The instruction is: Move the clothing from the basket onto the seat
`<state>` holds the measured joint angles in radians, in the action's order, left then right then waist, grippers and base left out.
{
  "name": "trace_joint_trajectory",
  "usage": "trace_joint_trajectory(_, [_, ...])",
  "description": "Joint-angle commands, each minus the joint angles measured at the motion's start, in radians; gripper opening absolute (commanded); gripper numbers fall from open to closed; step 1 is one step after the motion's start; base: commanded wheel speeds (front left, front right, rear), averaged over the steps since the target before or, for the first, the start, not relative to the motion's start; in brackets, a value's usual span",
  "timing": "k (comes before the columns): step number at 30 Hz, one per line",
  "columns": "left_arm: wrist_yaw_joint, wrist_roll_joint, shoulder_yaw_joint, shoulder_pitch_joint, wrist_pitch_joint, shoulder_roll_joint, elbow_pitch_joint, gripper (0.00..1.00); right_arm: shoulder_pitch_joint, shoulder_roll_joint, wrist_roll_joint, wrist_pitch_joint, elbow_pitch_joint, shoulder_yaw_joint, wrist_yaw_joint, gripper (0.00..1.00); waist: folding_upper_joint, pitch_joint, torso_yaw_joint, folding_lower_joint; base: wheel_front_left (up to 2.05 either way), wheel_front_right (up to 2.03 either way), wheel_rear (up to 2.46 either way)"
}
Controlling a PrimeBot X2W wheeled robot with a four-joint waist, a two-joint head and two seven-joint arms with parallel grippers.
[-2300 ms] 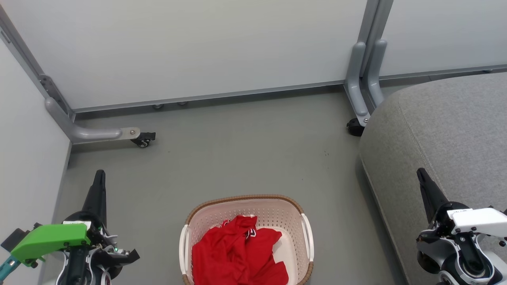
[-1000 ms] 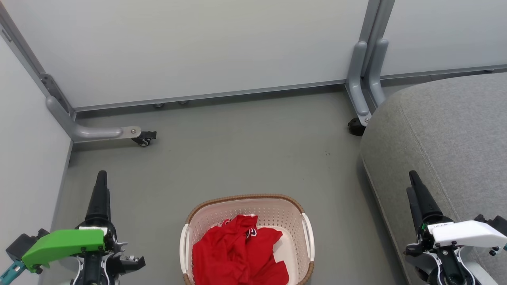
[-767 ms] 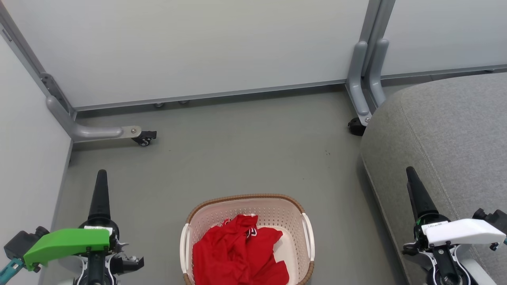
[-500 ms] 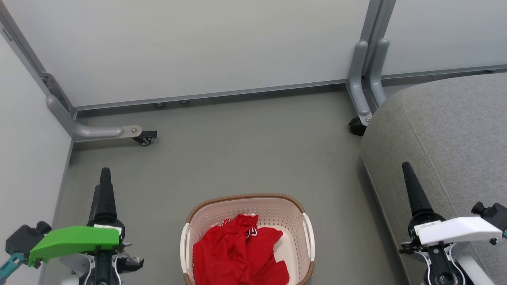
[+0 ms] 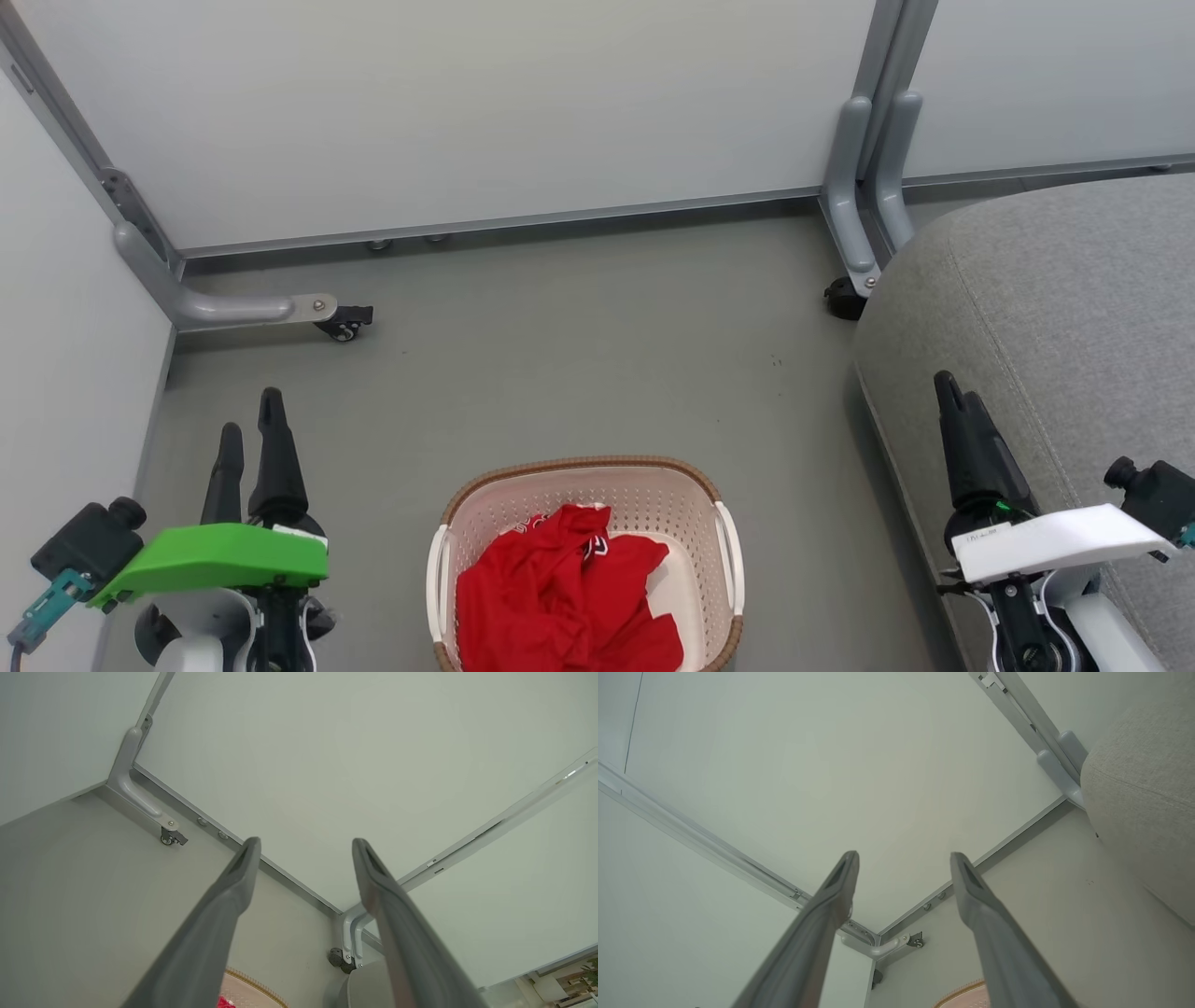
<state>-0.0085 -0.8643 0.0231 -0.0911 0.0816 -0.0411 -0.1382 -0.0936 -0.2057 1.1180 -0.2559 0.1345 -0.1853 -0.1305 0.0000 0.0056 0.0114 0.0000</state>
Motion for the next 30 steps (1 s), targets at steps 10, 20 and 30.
trace_joint_trajectory(10, [0.016,0.203,-0.034,-0.014,0.037,-0.009,-0.001,1.0,0.001,0.024,-0.194,-0.005,-0.011,0.045,0.0,1.0,0.0,0.001,0.002,0.0,0.0,0.0,0.0])
trace_joint_trajectory(20, [0.025,0.343,-0.055,-0.012,0.065,-0.011,-0.017,1.0,0.006,0.049,-0.357,-0.006,0.009,0.076,0.0,1.0,0.0,-0.001,0.006,0.0,0.0,0.0,0.0])
trace_joint_trajectory(30, [0.032,0.453,-0.073,-0.014,0.09,-0.014,-0.036,1.0,0.011,0.072,-0.508,-0.007,0.02,0.104,0.0,1.0,0.0,-0.002,0.012,0.0,0.0,0.0,0.0])
